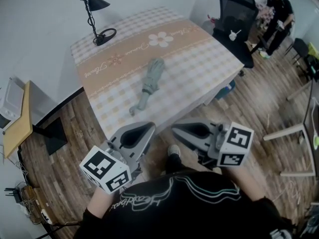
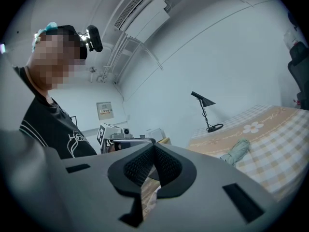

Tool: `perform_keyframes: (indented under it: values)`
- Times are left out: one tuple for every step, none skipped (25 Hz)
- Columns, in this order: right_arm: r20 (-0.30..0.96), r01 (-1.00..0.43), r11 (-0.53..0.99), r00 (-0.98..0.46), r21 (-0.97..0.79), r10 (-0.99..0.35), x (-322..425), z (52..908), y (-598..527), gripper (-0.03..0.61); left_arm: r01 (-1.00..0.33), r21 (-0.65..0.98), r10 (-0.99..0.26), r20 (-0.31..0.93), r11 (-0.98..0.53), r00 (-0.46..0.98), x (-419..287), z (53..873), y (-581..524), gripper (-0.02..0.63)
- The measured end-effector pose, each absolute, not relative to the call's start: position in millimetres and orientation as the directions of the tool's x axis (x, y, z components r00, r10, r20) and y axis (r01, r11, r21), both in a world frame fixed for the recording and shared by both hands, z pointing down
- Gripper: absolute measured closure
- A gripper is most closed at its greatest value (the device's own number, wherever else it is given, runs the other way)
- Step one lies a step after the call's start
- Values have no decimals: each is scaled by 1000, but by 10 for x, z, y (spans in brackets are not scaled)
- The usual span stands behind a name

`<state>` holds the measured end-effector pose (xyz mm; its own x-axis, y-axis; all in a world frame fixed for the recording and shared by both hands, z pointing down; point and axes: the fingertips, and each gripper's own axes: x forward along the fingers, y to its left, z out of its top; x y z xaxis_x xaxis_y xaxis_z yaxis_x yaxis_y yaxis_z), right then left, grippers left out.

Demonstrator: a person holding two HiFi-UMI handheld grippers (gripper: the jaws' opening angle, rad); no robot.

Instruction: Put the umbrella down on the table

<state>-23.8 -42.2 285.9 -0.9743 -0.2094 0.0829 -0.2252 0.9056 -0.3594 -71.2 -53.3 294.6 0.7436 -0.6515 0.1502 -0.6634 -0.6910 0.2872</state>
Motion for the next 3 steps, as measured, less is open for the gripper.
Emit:
perform_keyframes:
  values:
    - [82, -227, 906, -974, -358, -212, -235, 2858, -417, 568, -666, 281, -653, 153, -691, 742, -709, 2948, -526, 615]
    - [81, -230, 906, -973, -356, -215, -230, 2857, -413, 568, -667, 276, -653, 154, -692, 741, -704, 2951, -519, 615]
    - [79, -232, 906, -973, -355, -218, -225, 2857, -409, 568, -668, 271, -654, 155, -693, 741, -698, 2954, -512, 615]
